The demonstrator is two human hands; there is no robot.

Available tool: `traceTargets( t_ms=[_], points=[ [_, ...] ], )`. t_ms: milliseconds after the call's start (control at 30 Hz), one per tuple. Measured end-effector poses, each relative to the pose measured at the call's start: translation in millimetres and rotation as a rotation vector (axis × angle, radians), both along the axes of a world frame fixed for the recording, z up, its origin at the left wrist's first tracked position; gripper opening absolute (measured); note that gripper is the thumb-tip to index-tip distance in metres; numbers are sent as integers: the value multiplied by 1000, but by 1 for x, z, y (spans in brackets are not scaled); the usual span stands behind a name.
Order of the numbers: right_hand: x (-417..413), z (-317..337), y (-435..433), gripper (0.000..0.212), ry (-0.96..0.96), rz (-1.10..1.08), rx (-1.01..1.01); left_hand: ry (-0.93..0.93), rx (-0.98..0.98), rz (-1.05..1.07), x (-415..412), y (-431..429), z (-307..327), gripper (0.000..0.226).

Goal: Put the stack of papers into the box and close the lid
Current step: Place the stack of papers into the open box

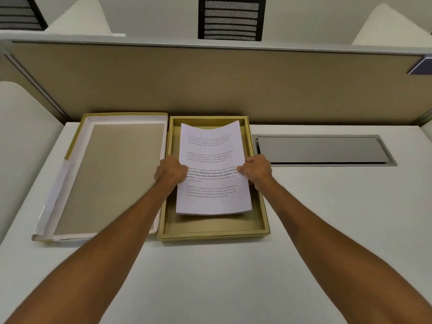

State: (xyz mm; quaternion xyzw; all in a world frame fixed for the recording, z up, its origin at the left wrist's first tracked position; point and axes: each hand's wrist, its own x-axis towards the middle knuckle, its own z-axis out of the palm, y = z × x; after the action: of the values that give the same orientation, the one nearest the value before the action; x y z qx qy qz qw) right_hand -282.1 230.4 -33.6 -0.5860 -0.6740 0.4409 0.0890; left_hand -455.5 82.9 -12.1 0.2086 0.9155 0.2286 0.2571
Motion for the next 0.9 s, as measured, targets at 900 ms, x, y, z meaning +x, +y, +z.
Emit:
traceTargets(
  t_ms=[900],
  points=[
    [27, 23, -52, 15, -84, 70, 441, -98, 547, 596, 45, -126, 9, 12]
  ],
)
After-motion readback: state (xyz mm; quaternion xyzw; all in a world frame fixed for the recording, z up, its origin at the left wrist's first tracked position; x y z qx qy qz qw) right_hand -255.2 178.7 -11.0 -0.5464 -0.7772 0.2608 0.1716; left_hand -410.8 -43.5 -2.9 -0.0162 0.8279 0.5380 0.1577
